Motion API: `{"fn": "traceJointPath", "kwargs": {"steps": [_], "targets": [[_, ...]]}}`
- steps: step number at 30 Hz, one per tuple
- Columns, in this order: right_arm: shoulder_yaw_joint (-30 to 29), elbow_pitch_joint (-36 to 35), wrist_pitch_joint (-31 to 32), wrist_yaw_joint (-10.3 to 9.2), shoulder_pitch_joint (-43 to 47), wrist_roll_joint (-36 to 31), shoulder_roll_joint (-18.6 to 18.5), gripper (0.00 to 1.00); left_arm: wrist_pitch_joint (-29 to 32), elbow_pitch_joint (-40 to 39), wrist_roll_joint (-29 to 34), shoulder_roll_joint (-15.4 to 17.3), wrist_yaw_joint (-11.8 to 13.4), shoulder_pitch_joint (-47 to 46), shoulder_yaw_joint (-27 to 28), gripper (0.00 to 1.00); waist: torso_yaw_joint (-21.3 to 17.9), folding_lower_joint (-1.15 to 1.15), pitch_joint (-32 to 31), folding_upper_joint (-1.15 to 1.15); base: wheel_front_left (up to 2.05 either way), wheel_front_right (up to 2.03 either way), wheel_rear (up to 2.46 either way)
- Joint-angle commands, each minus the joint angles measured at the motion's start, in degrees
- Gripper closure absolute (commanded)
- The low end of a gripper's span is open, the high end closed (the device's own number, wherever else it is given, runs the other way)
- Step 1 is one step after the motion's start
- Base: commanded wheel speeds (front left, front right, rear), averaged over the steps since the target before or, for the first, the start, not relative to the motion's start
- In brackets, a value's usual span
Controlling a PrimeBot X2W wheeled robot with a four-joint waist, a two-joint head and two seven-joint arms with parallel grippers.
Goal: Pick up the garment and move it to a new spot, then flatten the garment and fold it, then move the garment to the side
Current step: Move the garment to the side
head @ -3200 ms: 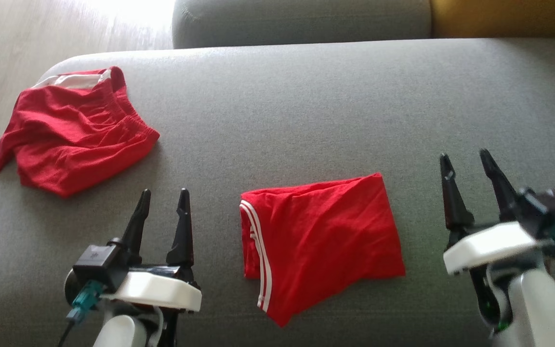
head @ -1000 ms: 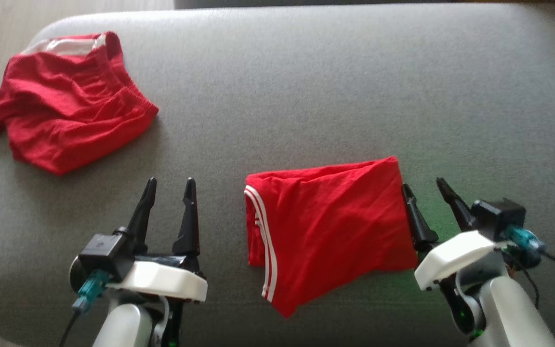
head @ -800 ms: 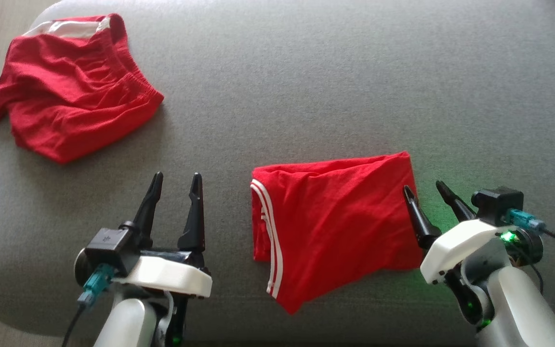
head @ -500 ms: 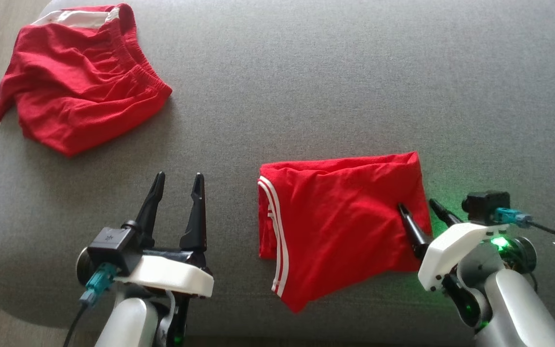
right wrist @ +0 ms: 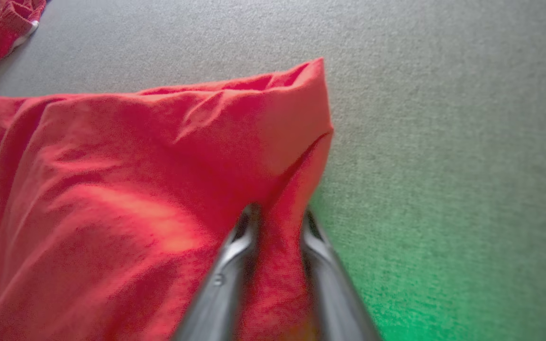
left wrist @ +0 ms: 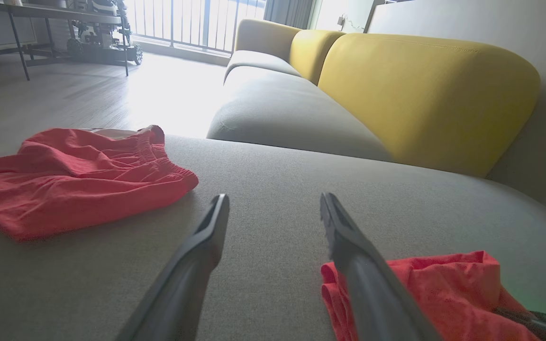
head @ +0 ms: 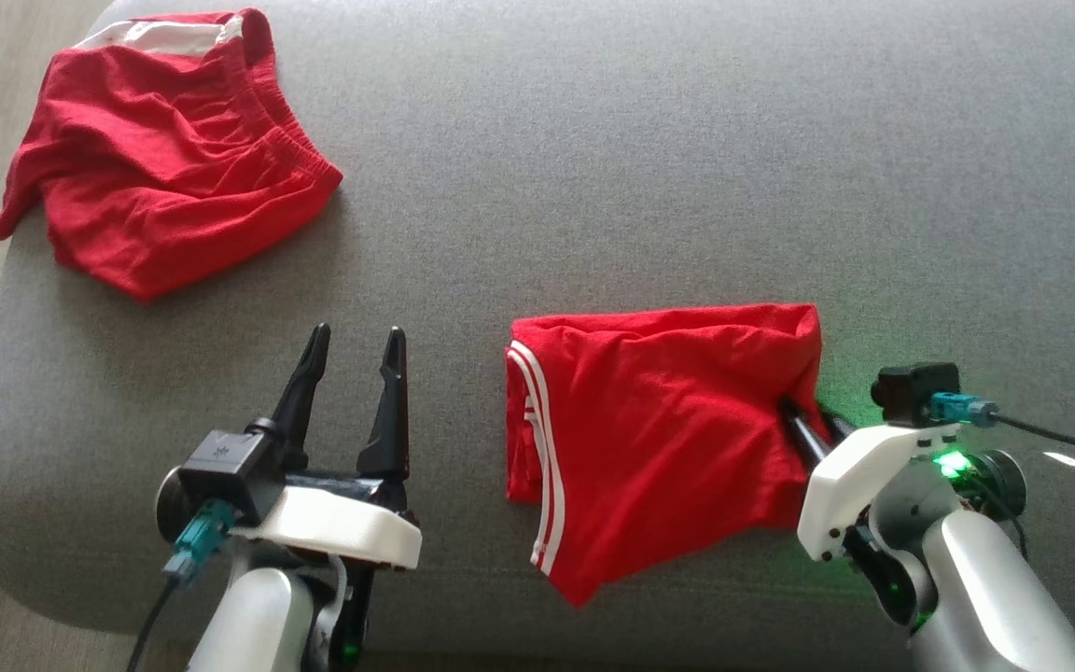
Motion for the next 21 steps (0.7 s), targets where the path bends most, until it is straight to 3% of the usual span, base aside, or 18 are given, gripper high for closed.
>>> {"fn": "traceJointPath", "kwargs": {"steps": [1, 12, 17, 21], "targets": [[1.99, -0.92, -0.33, -0.01, -1.09, -1.03, -0.25, 1.0, -0.28, -1.61, 0.47, 0.07, 0.31, -1.7, 1.89, 0.0, -0.11, 0.0, -0.29, 0.0, 0.0, 0.0, 0.0], [4.62, -1.67, -1.09, -0.01, -5.23, -4.44, -5.58, 1.0, -0.28, -2.23, 1.19, 0.07, -0.03, -1.4, 2.27, 0.0, -2.88, 0.0, -0.41, 0.0, 0.0, 0.0, 0.0], [7.65, -3.8, -0.36, -0.01, -10.07, -3.43, -11.02, 1.0, -0.28, -3.06, 2.13, 0.07, -0.43, -2.77, 2.21, 0.0, -6.02, 0.0, 2.42, 0.0, 0.0, 0.0, 0.0], [9.21, -5.07, -0.51, -0.01, -15.27, -3.13, -17.59, 1.0, -0.28, -3.92, 3.59, 0.07, -1.34, -5.72, 1.84, 0.0, -8.63, 0.0, 6.72, 0.0, 0.0, 0.0, 0.0]]}}
